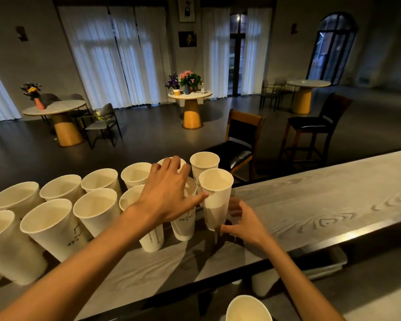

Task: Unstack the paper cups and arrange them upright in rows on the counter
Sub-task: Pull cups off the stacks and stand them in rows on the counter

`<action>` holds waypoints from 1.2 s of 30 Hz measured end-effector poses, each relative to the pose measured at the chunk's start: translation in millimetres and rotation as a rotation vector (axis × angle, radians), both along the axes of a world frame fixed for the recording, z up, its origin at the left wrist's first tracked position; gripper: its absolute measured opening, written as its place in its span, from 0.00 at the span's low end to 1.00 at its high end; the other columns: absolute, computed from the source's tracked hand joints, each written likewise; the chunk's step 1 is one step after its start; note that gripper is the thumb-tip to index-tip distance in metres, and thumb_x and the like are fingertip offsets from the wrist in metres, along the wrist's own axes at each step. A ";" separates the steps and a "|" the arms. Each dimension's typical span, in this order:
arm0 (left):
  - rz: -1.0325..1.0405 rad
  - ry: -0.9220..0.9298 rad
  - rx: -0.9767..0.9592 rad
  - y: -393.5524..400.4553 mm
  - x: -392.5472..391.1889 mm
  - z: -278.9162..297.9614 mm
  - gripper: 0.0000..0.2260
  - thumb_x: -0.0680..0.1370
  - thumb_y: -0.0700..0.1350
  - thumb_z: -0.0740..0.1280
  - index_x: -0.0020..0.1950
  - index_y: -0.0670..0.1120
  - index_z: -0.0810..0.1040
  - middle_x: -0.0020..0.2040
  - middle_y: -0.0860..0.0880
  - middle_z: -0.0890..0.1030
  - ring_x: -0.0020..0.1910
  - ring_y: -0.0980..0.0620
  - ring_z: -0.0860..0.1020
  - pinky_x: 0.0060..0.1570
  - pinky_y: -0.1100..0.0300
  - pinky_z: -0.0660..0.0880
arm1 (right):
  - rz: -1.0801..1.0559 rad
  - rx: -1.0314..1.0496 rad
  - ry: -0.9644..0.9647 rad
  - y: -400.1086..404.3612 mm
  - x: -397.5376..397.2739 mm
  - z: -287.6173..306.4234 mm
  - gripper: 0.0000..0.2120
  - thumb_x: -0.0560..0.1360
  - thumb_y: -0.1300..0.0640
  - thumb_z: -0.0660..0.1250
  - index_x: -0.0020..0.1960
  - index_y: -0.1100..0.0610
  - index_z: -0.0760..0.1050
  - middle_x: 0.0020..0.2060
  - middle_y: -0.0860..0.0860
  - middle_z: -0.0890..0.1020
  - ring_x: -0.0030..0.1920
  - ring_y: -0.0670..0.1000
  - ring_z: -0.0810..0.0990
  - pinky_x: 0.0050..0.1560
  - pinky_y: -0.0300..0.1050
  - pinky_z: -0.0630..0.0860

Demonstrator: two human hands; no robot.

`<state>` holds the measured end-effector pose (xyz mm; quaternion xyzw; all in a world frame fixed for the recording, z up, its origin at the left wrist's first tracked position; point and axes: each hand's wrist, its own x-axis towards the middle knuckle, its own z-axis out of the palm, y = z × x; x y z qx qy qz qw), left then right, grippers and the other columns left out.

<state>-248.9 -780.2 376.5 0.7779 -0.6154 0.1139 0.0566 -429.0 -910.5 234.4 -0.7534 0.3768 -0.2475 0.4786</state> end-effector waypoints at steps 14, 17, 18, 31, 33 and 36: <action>-0.675 0.305 0.011 35.6 -98.7 -71.8 0.20 0.78 0.61 0.67 0.62 0.48 0.77 0.58 0.48 0.75 0.52 0.49 0.77 0.49 0.49 0.79 | -0.288 -0.052 -0.147 84.0 -98.5 -8.7 0.24 0.72 0.61 0.75 0.65 0.57 0.73 0.54 0.51 0.80 0.51 0.47 0.81 0.53 0.41 0.80; -0.605 0.389 0.365 48.8 -122.1 -113.8 0.36 0.71 0.71 0.69 0.74 0.55 0.66 0.65 0.49 0.70 0.63 0.46 0.74 0.62 0.47 0.76 | -0.443 0.010 -0.213 121.2 -115.0 -29.1 0.19 0.75 0.64 0.73 0.64 0.59 0.74 0.55 0.55 0.81 0.51 0.49 0.82 0.53 0.41 0.79; -0.589 0.356 0.468 55.9 -129.9 -125.8 0.43 0.68 0.72 0.71 0.77 0.56 0.62 0.68 0.48 0.68 0.66 0.45 0.73 0.65 0.46 0.75 | -0.492 0.021 -0.217 137.0 -122.3 -35.2 0.19 0.75 0.63 0.72 0.64 0.59 0.74 0.55 0.55 0.81 0.53 0.49 0.82 0.53 0.40 0.79; -0.484 0.461 0.219 137.1 -117.4 -182.3 0.43 0.58 0.59 0.82 0.69 0.53 0.68 0.62 0.45 0.73 0.63 0.41 0.74 0.57 0.44 0.78 | -0.672 0.240 -0.032 317.0 -134.5 -91.9 0.35 0.67 0.60 0.80 0.71 0.49 0.70 0.63 0.49 0.76 0.63 0.51 0.76 0.45 0.35 0.77; -0.425 0.620 0.172 155.5 -97.8 -172.8 0.44 0.56 0.58 0.83 0.68 0.53 0.69 0.62 0.46 0.74 0.63 0.44 0.74 0.59 0.46 0.77 | -0.589 0.267 0.060 332.5 -130.9 -94.2 0.46 0.62 0.57 0.83 0.74 0.43 0.65 0.67 0.44 0.71 0.65 0.49 0.72 0.37 0.33 0.76; -0.358 0.823 0.079 183.8 -66.2 -144.5 0.44 0.55 0.57 0.85 0.68 0.55 0.71 0.61 0.52 0.76 0.61 0.51 0.74 0.56 0.54 0.74 | -0.418 0.150 0.340 346.0 -121.8 -88.6 0.54 0.58 0.48 0.85 0.77 0.43 0.59 0.69 0.43 0.69 0.68 0.48 0.70 0.55 0.40 0.79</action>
